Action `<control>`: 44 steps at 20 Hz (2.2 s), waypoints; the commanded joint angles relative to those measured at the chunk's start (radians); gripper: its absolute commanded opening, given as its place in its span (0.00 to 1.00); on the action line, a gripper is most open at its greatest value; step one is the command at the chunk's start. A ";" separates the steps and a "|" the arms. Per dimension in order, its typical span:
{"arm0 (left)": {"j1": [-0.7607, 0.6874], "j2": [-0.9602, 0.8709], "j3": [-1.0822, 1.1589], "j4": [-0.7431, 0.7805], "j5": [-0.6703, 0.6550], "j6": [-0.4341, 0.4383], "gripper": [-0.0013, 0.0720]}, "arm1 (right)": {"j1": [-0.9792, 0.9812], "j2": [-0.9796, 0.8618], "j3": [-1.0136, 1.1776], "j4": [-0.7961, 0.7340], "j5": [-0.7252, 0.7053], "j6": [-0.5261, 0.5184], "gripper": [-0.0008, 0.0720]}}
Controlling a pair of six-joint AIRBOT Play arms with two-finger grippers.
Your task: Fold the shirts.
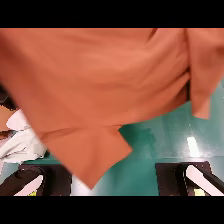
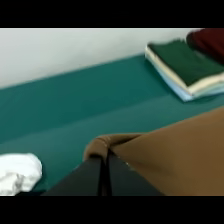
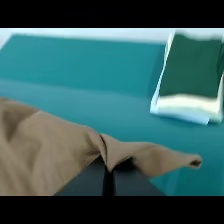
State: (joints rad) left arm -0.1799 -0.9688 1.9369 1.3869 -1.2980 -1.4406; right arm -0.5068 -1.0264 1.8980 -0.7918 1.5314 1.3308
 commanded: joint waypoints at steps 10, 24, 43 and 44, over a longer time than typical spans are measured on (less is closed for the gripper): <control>0.000 -0.231 -0.147 0.220 0.048 0.000 0.05 | 0.406 -0.066 -0.331 -0.548 -0.292 0.054 0.03; 0.000 -0.122 -0.124 0.117 0.139 -0.097 0.05 | 0.247 0.207 -0.473 -0.481 -0.383 0.036 0.03; 0.000 -0.031 -0.309 0.076 0.060 -0.095 0.05 | 0.280 -0.141 -0.064 -0.462 0.009 0.083 0.03; 0.000 -0.088 -0.367 0.076 0.072 -0.094 0.05 | 0.298 -0.186 -0.128 -0.466 -0.003 0.083 0.03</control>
State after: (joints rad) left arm -0.1791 -0.9398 1.7203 1.4620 -1.2205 -1.5364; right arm -0.2382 -1.1049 1.8786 -1.2629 1.5028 1.4090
